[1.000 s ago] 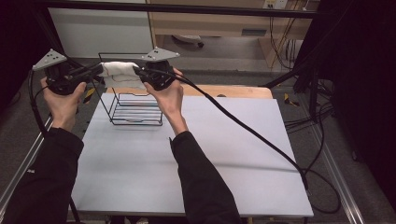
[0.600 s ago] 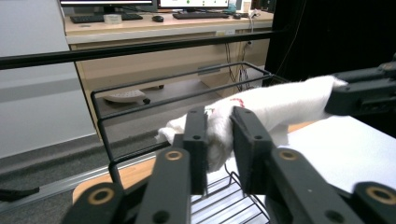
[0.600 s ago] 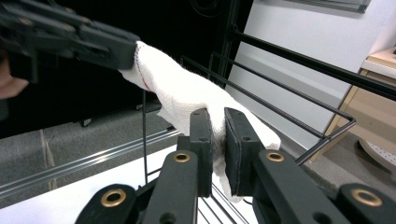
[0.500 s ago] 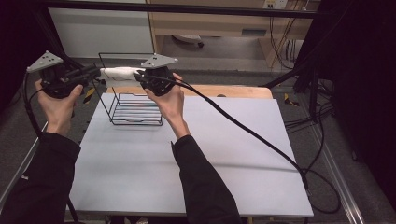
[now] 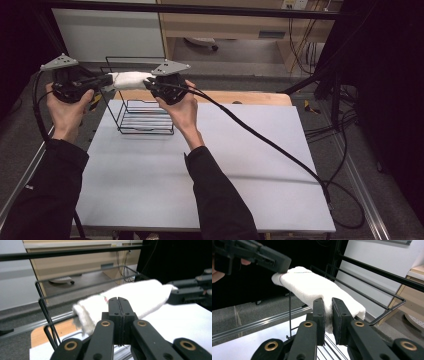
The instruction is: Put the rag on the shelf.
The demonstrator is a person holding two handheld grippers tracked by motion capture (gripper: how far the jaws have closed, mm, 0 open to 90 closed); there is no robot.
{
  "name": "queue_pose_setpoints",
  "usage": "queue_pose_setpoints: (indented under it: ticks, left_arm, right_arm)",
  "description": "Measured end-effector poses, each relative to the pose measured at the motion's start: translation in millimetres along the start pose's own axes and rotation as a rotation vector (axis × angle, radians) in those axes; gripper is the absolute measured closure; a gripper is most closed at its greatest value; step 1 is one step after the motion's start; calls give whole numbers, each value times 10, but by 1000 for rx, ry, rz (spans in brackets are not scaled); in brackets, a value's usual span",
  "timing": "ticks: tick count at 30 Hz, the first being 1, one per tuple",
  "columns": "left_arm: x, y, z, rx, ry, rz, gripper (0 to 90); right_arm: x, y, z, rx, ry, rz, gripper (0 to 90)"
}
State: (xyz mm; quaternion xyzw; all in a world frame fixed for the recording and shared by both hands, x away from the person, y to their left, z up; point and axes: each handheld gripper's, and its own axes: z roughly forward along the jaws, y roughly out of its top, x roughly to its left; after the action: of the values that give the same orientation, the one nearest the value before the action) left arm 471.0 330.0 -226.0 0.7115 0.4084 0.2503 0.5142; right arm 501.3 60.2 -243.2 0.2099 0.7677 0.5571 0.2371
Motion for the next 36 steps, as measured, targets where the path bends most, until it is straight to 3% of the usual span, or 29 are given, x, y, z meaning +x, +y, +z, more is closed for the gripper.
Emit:
queue_pose_setpoints:
  ticks: [4, 12, 16, 21, 24, 36]
  left_arm:
    - [7, -58, 21, 15, 2, 4, 900]
    - [10, -112, 68, 30, 9, 13, 900]
    - [18, -150, 97, 35, 9, 14, 900]
    - [26, -198, 133, 45, 19, 17, 900]
    - [38, -231, 151, 45, 19, 15, 900]
    - [81, -300, 262, 37, 36, 3, 900]
  right_arm:
    - [15, -7, 3, 10, 7, -2, 790]
    - [10, 58, -75, -9, 41, 13, 649]
    - [-3, 87, -92, -13, 58, 26, 709]
    - [23, 37, -39, 38, 97, 57, 841]
    - [31, -17, 5, 83, 87, 55, 850]
    - [-36, -171, 189, 112, 26, 55, 837]
